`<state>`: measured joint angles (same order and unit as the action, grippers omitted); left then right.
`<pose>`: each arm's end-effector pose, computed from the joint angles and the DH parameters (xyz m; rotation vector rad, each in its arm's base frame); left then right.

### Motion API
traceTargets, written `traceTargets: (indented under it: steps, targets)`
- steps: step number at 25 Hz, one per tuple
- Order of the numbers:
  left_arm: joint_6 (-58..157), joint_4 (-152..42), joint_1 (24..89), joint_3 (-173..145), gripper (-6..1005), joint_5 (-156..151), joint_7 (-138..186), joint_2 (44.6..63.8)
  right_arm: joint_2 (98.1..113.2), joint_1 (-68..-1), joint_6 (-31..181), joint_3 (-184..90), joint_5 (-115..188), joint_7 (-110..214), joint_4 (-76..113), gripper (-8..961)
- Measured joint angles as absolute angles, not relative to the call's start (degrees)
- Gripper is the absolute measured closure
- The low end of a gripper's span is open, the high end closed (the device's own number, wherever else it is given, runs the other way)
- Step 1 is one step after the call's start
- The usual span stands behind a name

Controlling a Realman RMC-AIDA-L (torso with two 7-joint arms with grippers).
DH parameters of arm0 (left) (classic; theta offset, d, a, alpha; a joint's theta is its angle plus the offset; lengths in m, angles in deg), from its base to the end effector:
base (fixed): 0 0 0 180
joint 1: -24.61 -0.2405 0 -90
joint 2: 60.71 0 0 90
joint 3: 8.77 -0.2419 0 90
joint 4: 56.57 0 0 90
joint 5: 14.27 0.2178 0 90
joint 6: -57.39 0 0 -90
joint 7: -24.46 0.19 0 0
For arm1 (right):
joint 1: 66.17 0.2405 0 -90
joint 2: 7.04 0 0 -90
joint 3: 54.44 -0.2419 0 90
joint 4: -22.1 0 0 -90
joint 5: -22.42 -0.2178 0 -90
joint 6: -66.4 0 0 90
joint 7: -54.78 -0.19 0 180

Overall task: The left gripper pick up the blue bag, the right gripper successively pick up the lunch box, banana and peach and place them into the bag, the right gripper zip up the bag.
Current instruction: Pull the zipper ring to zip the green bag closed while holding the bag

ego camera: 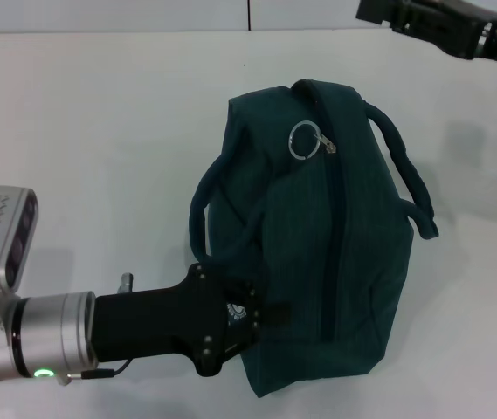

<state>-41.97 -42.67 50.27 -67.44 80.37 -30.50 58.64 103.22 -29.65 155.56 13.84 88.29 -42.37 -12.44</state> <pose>-0.2186 0.2414 -0.0942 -2.8603 -0.5093 -1.1793 0.1181 0.3858 0.0236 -2.6637 0.7552 1.3837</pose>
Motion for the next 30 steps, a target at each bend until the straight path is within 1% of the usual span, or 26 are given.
traceTargets:
  steps: [1, 2, 3, 4, 5, 6, 7, 8, 10, 13, 14, 17, 19, 21, 25, 30]
  targets:
    - [-42.1, -42.3, 50.3, -67.4, 933, 80.4, -30.6, 58.66, 102.16, -28.8, 155.5, 13.8, 91.5, -47.1, -15.3, 878]
    - [-42.2, -42.1, 50.3, -67.4, 933, 80.5, -30.7, 58.67, 101.5, -28.0, 155.5, 13.7, 93.8, -50.4, -17.0, 840]
    - [-42.2, -42.0, 50.3, -67.4, 934, 80.5, -30.8, 58.66, 100.26, -26.4, 155.4, 13.5, 98.1, -56.1, -19.9, 802]
    - [-42.3, -41.9, 50.4, -67.4, 934, 80.5, -30.8, 58.64, 99.5, -25.4, 155.5, 13.5, 100.2, -59.0, -20.9, 764]
    - [-42.3, -41.7, 50.5, -67.4, 934, 80.5, -30.8, 58.62, 97.97, -23.1, 156.2, 13.4, 103.9, -64.8, -22.4, 726]
    - [-42.3, -41.5, 50.6, -67.4, 934, 80.7, -30.8, 58.62, 97.12, -21.8, 156.7, 13.3, 105.0, -67.3, -22.7, 652]
    - [-42.3, -41.4, 50.7, -67.4, 934, 80.8, -30.8, 58.62, 95.66, -19.5, 157.9, 13.3, 106.6, -71.2, -22.8, 577]
    - [-42.3, -41.2, 50.8, -67.4, 934, 80.9, -30.9, 58.62, 94.61, -17.7, 158.8, 13.3, 107.6, -73.9, -22.7, 503]
    - [-42.4, -41.2, 51.2, -67.4, 934, 81.0, -30.9, 58.62, 91.99, -13.6, 160.9, 13.3, 110.0, -78.9, -22.4, 452]
    - [-42.4, -41.2, 51.5, -67.4, 934, 81.3, -31.1, 58.63, 89.31, -8.3, 163.3, 13.1, 113.6, -85.6, -22.2, 375]
    - [-42.4, -41.2, 51.6, -67.4, 934, 81.3, -31.2, 58.64, 88.6, -6.5, 164.3, 12.8, 114.9, -87.9, -21.9, 376]
    - [-42.4, -40.9, 51.7, -67.4, 935, 81.3, -31.2, 58.64, 87.46, -1.5, 168.3, 11.6, 119.8, -92.8, -19.5, 377]
    - [-42.5, -40.6, 51.8, -67.4, 935, 81.3, -31.2, 58.64, 87.34, 1.4, 170.8, 10.9, 123.3, -94.7, -17.8, 380]
    - [-42.5, -40.5, 51.8, -67.4, 935, 81.3, -31.3, 58.64, 87.67, 4.1, 173.1, 10.5, 127.1, -96.4, -16.8, 384]
    - [-42.8, -40.0, 51.8, -67.7, 935, 81.3, -31.4, 58.64, 88.71, 6.8, 175.6, 10.4, 133.1, -98.5, -16.5, 392]
    - [-43.2, -39.6, 52.5, -68.0, 934, 81.3, -32.9, 58.64, 89.37, 6.8, 176.7, 10.4, 135.2, -99.2, -16.5, 402]
